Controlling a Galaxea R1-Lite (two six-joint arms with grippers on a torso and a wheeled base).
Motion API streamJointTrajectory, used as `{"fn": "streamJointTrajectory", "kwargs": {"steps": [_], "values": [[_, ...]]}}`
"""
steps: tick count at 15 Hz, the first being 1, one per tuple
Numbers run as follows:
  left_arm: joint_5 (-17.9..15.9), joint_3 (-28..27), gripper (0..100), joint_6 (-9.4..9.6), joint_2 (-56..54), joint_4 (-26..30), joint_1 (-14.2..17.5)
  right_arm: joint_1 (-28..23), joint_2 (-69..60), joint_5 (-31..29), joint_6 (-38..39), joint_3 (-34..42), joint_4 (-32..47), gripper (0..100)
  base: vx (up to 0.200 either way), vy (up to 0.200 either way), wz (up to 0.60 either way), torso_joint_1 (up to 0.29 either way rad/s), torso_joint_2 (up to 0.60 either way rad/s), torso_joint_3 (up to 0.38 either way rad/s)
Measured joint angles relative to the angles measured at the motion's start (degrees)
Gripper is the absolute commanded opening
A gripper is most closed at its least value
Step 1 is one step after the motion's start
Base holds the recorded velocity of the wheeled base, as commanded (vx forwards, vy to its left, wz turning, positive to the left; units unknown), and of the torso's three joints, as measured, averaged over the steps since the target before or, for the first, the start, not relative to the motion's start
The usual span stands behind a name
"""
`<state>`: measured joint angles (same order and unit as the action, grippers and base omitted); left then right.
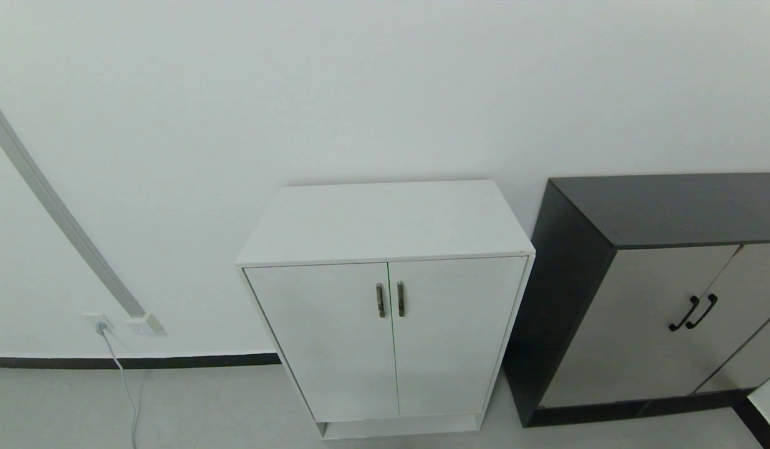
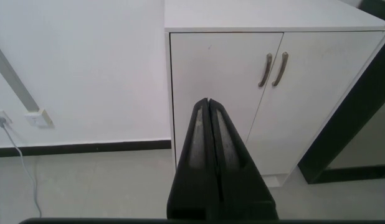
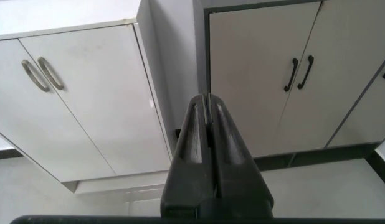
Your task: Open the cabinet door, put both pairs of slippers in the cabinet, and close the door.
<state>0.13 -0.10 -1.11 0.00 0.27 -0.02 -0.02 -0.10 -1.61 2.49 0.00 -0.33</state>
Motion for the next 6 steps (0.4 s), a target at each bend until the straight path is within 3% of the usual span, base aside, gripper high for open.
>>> {"fn": "streamJointTrajectory", "kwargs": {"steps": [6], "values": [[0.0,0.0,0,-0.01,0.0,0.0,0.0,0.0,0.0,0.1,0.0,0.0,0.0,0,0.0,0.0,0.0,0.0,0.0,0.0]]}}
